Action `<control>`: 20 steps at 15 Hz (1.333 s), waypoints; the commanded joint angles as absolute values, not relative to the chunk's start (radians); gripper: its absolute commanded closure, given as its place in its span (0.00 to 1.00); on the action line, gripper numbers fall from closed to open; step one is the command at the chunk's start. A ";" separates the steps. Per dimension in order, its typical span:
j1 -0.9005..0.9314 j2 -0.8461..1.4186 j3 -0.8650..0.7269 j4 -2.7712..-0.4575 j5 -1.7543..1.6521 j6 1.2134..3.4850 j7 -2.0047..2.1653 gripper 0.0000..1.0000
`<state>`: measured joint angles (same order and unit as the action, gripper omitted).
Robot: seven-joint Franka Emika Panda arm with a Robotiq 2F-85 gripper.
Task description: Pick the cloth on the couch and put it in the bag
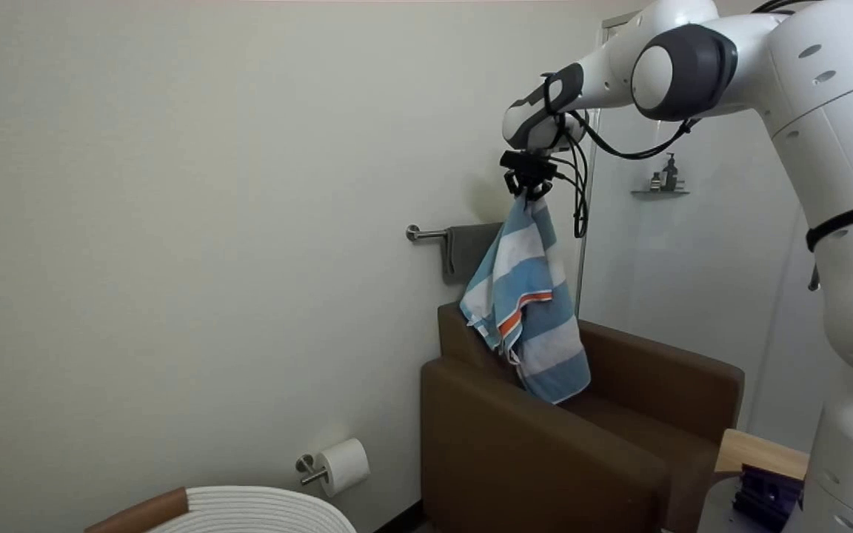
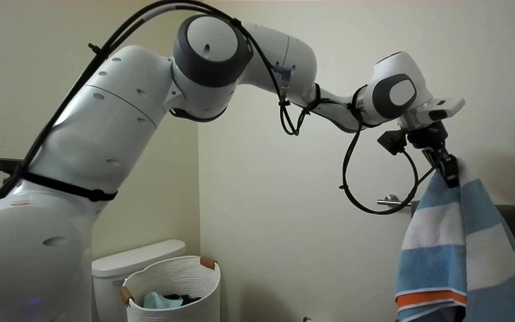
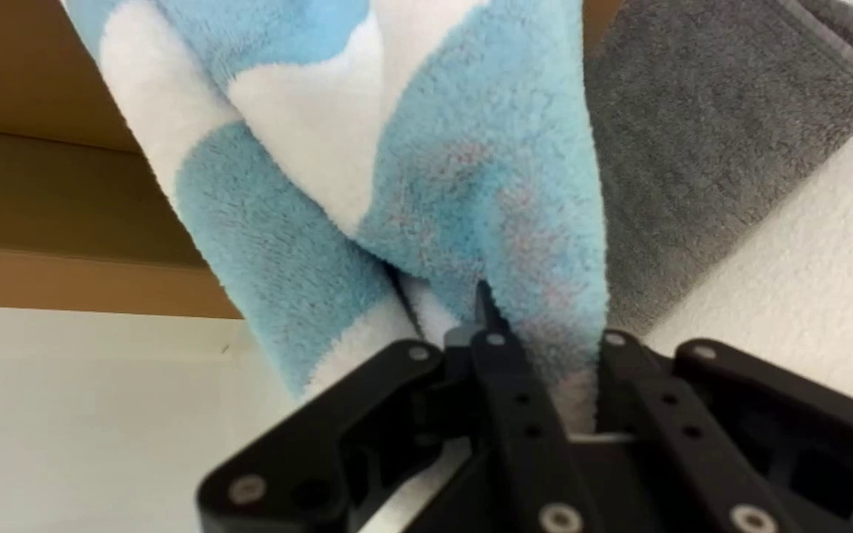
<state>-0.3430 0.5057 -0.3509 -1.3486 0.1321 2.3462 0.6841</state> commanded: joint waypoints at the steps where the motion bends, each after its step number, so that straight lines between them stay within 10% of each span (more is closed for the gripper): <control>1: -0.319 0.438 -0.315 -1.319 0.132 2.325 0.599 0.90; 20: -0.039 -0.002 -0.080 -1.348 -0.037 1.915 0.308 0.84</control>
<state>-0.0391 -0.0022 -0.0803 -1.3475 -0.0371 1.9149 0.3080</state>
